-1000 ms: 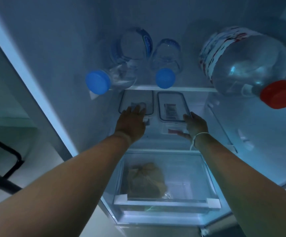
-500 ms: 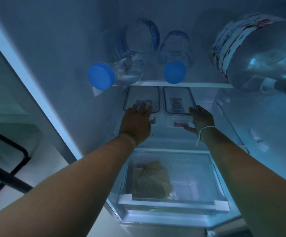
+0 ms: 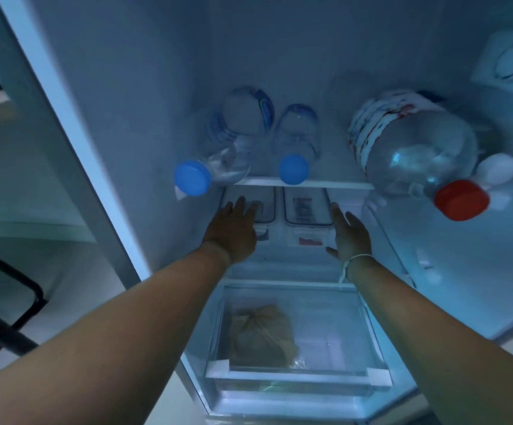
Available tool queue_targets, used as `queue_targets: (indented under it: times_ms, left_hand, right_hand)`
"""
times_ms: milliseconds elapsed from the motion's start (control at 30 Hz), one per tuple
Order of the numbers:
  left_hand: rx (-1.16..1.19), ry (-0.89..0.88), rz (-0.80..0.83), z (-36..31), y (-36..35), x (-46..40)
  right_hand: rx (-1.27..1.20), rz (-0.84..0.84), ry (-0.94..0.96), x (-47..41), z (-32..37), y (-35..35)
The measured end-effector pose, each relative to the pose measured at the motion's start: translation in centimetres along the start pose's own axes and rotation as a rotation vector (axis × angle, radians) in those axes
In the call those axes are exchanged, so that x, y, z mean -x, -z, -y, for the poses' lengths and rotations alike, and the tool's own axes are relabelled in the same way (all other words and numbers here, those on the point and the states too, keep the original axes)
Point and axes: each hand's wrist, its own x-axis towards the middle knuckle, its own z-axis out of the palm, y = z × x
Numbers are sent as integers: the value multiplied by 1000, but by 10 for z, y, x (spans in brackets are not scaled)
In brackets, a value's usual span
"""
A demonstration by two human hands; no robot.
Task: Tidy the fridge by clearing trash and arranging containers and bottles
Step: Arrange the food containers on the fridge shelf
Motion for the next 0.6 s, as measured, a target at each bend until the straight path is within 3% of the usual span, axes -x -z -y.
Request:
queue_targets:
  times_ms: [267,600]
  left_hand:
    - [-1,-47,16,-16,40,49]
    - [-102,-131,-74,-25,95,118]
  right_hand:
    - [120,94,90,82,35,10]
    - [192,152,172,149,56,6]
